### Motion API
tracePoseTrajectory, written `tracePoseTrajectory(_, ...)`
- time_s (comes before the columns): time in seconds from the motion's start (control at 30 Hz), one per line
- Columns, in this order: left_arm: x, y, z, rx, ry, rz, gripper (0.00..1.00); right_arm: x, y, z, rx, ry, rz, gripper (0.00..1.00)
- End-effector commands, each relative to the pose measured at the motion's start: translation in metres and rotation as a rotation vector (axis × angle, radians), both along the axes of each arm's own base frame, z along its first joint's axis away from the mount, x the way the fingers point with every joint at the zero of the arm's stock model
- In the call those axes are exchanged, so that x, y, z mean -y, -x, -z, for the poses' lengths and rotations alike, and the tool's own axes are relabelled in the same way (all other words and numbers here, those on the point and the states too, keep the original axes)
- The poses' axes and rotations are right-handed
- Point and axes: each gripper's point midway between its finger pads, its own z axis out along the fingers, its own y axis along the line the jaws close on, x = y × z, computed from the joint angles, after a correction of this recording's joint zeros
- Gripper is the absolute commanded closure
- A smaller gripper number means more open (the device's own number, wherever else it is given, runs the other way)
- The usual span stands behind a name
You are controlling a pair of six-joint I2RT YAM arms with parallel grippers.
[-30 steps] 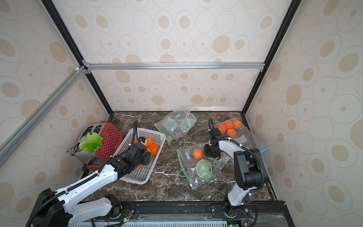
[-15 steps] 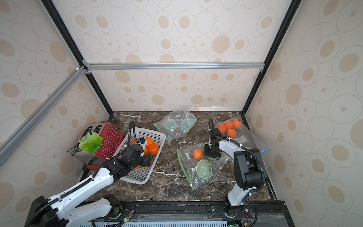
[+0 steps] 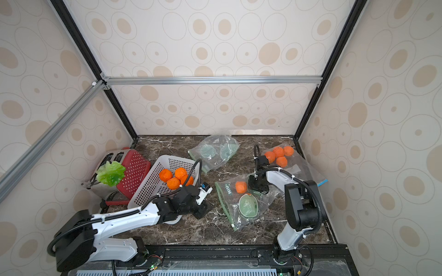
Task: Open the zip-top bag and take out the orange
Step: Place the orange in the basket, then pick up the orange from the zipper food storage bag.
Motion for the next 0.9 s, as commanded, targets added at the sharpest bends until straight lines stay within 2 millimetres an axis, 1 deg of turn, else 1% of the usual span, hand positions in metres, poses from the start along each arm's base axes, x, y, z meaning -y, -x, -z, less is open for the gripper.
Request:
tracePoseTrajectory(0.0,0.039,-0.013,-0.021,0.055,0.098,0.039,0.58,0.002,0.005,-0.004,0.003,-0.002,0.007,0.72)
tracePoseTrajectory(0.1,0.041,-0.024,-0.009,0.073,0.055,0.017,0.65,0.002,0.004,-0.004,0.003,-0.005,0.007,0.72)
tracePoseTrajectory(0.13,0.043,-0.027,-0.009,0.082,0.054,0.016,0.67,0.002,0.005,-0.004,0.000,-0.004,0.007,0.72)
tracePoseTrajectory(0.23,0.058,-0.028,-0.009,0.081,0.090,0.055,0.72,0.002,0.004,-0.004,0.003,-0.005,0.007,0.72)
tracePoseTrajectory(0.4,0.071,-0.034,0.008,0.071,0.070,0.075,0.80,0.002,0.004,-0.005,0.005,-0.005,0.006,0.72)
tracePoseTrajectory(0.5,0.078,-0.037,0.010,0.074,0.092,0.079,0.80,0.002,0.005,-0.004,-0.001,-0.007,0.006,0.72)
tracePoseTrajectory(0.63,0.083,-0.044,0.019,0.095,0.094,0.067,0.82,0.002,0.006,-0.003,-0.002,-0.006,0.007,0.72)
tracePoseTrajectory(0.7,0.086,-0.048,0.017,0.119,0.124,0.057,0.82,0.002,0.006,-0.002,-0.006,-0.005,0.008,0.72)
tracePoseTrajectory(0.77,0.092,-0.052,0.015,0.138,0.148,0.057,0.75,0.002,0.006,0.001,-0.015,-0.006,0.007,0.72)
tracePoseTrajectory(0.87,0.104,-0.056,0.016,0.151,0.172,0.079,0.69,0.001,0.006,0.003,-0.020,-0.011,0.007,0.72)
